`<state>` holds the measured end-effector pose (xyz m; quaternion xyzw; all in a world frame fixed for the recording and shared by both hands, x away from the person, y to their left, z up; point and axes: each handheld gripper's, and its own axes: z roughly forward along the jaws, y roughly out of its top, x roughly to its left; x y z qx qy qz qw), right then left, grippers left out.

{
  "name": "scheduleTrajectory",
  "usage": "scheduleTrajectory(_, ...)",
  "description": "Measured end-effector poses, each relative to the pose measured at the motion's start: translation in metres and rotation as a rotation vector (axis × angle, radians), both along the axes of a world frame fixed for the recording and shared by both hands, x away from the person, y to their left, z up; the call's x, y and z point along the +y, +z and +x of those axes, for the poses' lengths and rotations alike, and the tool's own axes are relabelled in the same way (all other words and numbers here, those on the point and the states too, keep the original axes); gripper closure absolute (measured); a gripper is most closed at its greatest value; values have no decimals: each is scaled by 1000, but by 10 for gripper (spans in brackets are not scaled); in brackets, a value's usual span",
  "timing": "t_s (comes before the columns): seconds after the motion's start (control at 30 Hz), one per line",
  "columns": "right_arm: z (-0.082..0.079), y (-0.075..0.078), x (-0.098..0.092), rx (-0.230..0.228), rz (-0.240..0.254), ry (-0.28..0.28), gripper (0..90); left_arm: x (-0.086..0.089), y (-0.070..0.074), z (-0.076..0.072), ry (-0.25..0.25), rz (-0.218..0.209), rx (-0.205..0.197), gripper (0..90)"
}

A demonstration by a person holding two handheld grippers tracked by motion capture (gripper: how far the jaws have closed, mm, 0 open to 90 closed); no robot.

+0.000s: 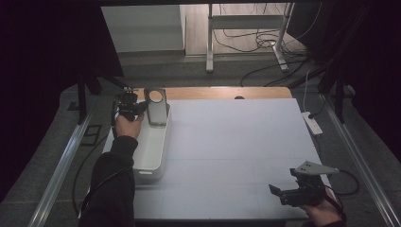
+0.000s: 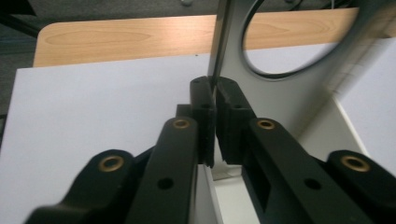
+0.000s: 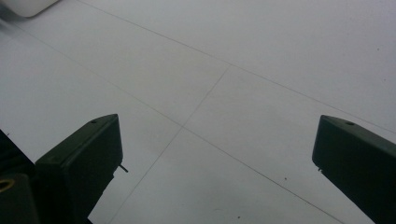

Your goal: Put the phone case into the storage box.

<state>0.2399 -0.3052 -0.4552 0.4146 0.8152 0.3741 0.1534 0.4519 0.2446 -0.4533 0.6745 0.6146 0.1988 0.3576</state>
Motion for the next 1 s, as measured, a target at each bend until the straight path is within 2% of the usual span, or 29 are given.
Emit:
scheduleTrajectory(0.13,0,0,0,-3,3,1,17,1,0,-2,-13,-9,3,796)
scheduleTrajectory(0.47,0,0,0,-3,0,0,17,3,3,-5,-35,0,6,741)
scheduleTrajectory(0.53,0,0,0,-4,-1,0,17,4,3,-6,-43,-14,12,721)
scheduleTrajectory(0.73,0,0,0,-4,-1,2,17,5,4,-7,-57,-17,12,685)
scheduleTrajectory(0.87,0,0,0,-2,-3,2,17,5,4,-8,-67,-22,14,629)
scheduleTrajectory(1.0,0,0,0,0,-4,2,17,6,5,-8,-73,-21,6,533)
